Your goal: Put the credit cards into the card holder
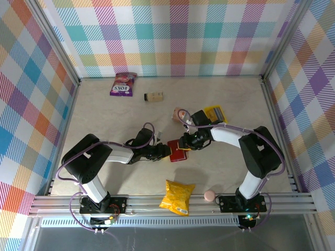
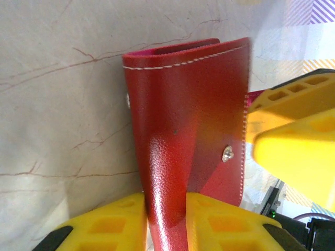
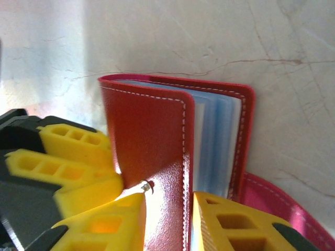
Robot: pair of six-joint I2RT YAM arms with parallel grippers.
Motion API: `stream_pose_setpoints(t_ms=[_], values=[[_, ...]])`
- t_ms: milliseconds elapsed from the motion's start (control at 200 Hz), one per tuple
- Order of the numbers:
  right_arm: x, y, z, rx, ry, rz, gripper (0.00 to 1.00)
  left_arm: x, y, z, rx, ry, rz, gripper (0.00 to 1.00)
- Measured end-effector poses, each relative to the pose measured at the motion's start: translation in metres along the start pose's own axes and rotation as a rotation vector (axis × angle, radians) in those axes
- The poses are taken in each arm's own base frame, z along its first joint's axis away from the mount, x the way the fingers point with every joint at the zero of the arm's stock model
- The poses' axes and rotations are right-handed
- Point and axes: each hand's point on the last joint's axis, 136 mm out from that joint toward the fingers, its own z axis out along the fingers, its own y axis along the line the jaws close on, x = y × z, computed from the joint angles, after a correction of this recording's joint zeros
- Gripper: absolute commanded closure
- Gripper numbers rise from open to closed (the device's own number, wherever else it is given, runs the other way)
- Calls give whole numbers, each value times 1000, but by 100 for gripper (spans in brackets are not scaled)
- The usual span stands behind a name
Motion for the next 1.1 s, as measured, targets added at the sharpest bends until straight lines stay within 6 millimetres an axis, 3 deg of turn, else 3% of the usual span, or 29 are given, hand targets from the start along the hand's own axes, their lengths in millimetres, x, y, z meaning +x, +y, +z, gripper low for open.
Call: stream_pose_setpoints(t_ms=[220, 510, 885, 1100], values=[[-3, 14, -12, -49, -42, -26, 73, -3, 0, 1, -4, -5, 0, 82], [-2, 22, -12, -101, -39, -27, 73, -3, 2, 3, -10, -3, -3, 82], [-2, 7, -5, -45, -31, -5, 73, -2, 2, 3, -10, -3, 1, 82], [0, 1, -1, -22, -21, -9, 82, -2, 1, 3, -9, -2, 4, 81]])
